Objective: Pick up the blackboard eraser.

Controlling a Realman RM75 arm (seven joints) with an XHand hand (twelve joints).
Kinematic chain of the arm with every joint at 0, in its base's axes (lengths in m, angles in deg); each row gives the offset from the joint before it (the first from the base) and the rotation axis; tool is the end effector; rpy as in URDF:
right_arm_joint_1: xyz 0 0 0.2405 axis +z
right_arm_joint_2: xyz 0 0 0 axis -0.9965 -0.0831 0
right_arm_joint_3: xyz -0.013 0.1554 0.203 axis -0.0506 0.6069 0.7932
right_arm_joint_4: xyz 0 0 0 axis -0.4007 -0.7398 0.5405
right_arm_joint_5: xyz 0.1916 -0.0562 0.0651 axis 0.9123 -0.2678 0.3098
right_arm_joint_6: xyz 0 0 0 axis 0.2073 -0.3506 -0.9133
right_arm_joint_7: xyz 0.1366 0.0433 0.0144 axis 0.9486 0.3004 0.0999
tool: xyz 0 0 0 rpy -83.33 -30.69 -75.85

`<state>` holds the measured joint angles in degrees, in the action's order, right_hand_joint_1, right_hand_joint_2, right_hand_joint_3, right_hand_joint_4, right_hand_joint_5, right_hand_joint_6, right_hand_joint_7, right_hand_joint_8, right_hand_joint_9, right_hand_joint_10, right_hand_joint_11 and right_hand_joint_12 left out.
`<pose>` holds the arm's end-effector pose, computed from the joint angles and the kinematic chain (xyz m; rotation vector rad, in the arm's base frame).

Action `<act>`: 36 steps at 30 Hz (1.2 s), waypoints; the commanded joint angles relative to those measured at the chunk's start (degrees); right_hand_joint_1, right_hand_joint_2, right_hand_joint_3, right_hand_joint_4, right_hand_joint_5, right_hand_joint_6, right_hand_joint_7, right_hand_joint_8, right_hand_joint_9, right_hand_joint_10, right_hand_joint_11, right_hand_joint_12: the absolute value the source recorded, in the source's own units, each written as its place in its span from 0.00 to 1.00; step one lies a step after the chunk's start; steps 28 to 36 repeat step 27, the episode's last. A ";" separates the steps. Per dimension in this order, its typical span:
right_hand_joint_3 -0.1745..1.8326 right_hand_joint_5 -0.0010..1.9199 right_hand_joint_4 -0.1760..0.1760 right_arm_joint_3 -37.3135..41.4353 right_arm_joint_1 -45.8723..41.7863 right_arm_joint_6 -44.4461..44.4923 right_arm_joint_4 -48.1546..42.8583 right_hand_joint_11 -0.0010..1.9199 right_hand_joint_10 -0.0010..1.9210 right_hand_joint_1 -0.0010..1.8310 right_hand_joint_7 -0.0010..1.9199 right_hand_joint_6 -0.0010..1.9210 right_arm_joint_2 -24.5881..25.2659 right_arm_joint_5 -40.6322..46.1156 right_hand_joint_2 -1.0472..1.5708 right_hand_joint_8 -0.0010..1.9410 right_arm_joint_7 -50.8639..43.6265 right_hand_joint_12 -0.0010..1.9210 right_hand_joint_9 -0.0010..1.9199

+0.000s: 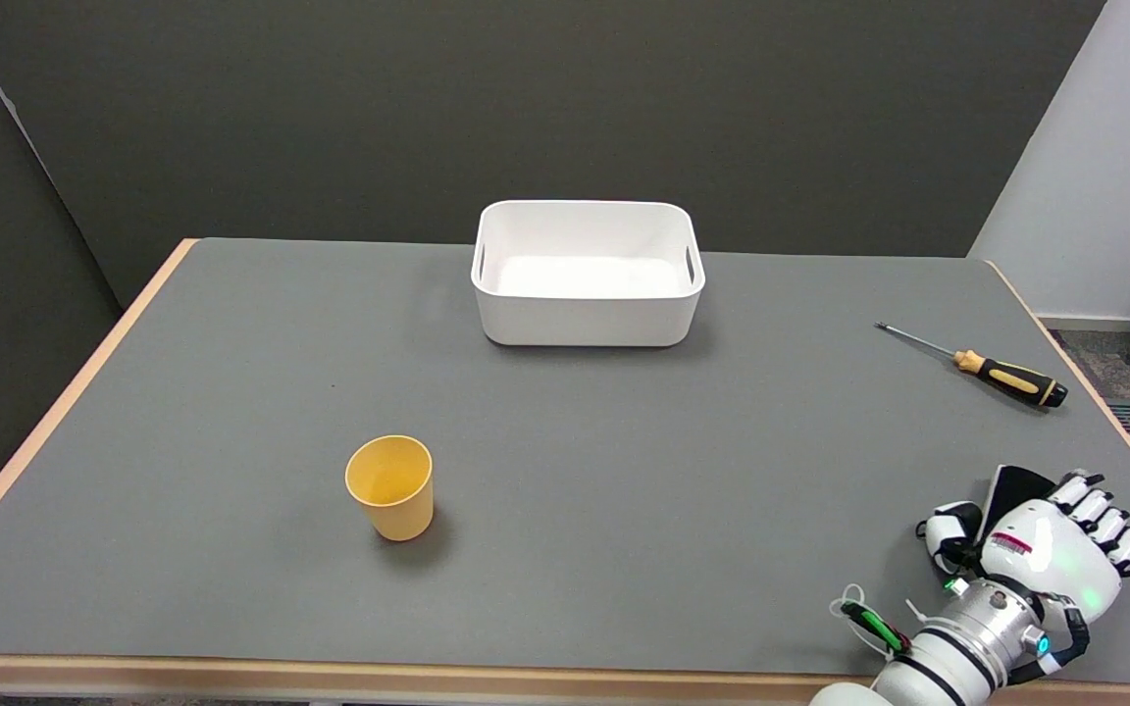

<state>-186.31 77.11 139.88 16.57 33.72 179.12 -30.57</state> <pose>-0.3495 -0.1517 0.3787 0.2649 0.0471 0.2989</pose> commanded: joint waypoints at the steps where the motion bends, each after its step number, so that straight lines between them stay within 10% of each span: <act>1: 0.22 0.10 0.00 -0.51 1.44 -1.24 1.42 0.00 1.00 0.66 0.18 0.51 -0.73 -3.13 0.91 1.00 0.28 1.00 0.04; 3: 0.17 0.12 0.00 -0.19 1.60 -1.71 1.69 0.00 1.00 0.76 0.11 0.57 -0.76 -4.81 0.92 1.00 0.80 1.00 0.25; 5: 0.12 0.16 0.00 0.05 1.95 -2.06 2.34 0.00 1.00 0.66 0.11 0.98 -0.90 -6.94 0.95 1.00 2.55 1.00 0.24; 25: 0.11 0.16 0.00 1.72 15.16 -13.47 4.83 0.00 1.00 0.67 0.11 0.97 -6.60 -35.11 0.95 0.99 13.92 1.00 0.26; 36: 0.11 0.17 0.00 1.16 18.67 -17.43 4.68 0.00 1.00 0.67 0.11 0.97 -7.09 -35.45 0.95 0.99 16.52 1.00 0.26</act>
